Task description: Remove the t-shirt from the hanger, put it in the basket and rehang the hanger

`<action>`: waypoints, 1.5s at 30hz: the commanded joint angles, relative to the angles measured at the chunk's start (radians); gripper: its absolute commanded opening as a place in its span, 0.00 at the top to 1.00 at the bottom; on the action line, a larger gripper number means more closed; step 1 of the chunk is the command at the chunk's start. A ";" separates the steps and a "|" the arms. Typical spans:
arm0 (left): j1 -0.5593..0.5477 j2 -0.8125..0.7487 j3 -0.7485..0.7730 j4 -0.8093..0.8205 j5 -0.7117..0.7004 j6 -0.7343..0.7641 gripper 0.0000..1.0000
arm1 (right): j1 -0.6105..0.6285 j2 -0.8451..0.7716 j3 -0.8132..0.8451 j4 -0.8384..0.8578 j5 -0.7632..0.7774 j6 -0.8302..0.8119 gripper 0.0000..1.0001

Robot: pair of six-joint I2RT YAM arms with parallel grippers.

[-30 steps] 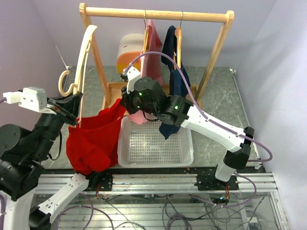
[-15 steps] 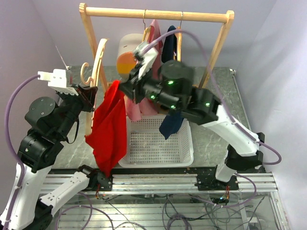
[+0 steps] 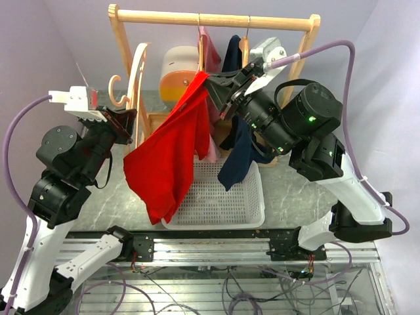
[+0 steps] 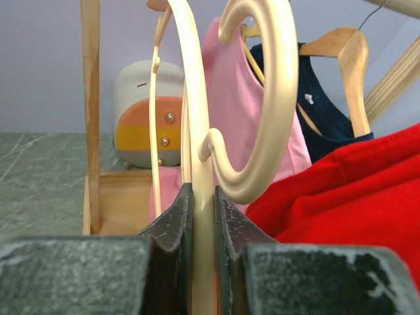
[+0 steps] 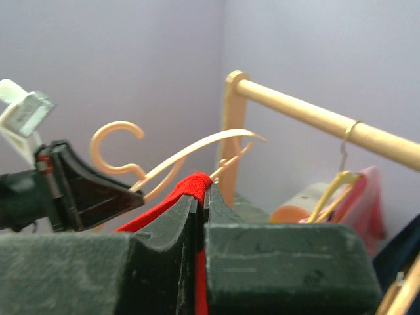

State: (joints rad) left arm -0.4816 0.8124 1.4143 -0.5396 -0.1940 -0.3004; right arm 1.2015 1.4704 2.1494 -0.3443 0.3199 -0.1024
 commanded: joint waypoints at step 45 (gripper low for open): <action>-0.006 -0.169 -0.116 0.694 -0.336 -0.172 0.93 | 0.006 -0.137 -0.090 0.142 -0.123 -0.006 1.00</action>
State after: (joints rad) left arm -0.4904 0.6949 1.3079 -0.0879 -0.4156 -0.5125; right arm 1.2057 1.3746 2.0808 -0.2951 0.2195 -0.0986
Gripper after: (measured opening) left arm 0.185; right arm 0.010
